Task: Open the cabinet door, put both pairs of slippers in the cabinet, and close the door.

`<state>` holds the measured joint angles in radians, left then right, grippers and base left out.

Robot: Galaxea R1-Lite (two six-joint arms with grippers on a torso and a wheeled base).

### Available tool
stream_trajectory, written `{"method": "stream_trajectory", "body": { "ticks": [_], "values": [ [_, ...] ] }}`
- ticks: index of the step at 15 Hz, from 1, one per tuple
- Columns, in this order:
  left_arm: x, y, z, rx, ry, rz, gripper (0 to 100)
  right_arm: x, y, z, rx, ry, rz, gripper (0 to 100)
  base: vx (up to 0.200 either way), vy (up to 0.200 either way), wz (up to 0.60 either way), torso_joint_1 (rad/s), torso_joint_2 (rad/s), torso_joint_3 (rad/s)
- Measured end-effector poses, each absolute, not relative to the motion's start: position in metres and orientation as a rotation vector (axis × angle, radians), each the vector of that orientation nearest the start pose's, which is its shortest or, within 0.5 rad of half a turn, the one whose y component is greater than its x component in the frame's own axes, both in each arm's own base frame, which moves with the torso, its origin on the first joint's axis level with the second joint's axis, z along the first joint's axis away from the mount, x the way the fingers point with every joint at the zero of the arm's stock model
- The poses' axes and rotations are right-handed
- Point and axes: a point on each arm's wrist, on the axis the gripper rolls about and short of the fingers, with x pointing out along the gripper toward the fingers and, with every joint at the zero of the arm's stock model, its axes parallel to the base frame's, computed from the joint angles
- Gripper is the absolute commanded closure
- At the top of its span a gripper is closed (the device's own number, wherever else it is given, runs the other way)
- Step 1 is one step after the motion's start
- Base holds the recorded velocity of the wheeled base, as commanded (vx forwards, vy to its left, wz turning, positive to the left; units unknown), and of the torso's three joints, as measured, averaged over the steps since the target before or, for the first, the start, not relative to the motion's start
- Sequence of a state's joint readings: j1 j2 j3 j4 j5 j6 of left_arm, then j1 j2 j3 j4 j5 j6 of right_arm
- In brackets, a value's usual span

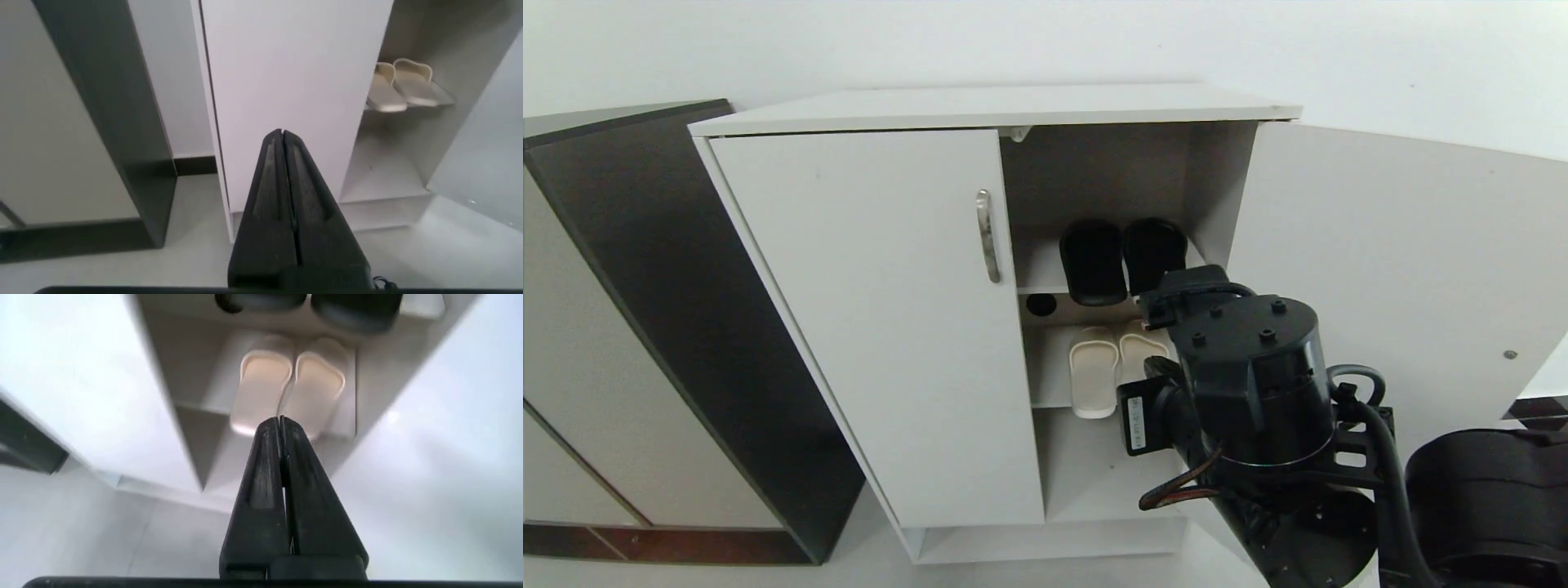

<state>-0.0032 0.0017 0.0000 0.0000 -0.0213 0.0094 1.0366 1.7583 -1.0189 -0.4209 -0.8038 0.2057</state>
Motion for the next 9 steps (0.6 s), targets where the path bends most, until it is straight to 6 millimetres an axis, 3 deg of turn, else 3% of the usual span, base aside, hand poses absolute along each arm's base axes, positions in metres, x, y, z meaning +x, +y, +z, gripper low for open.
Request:
{"method": "stream_trajectory", "body": {
  "ticks": [9],
  "values": [
    [-0.0227,-0.0004,0.0755,0.009,0.002,-0.024,100,0.1799,0.2722,0.2002,-0.059,0.221,0.209,100,-0.2,0.0,0.0,0.002,0.0,0.003]
  ]
}}
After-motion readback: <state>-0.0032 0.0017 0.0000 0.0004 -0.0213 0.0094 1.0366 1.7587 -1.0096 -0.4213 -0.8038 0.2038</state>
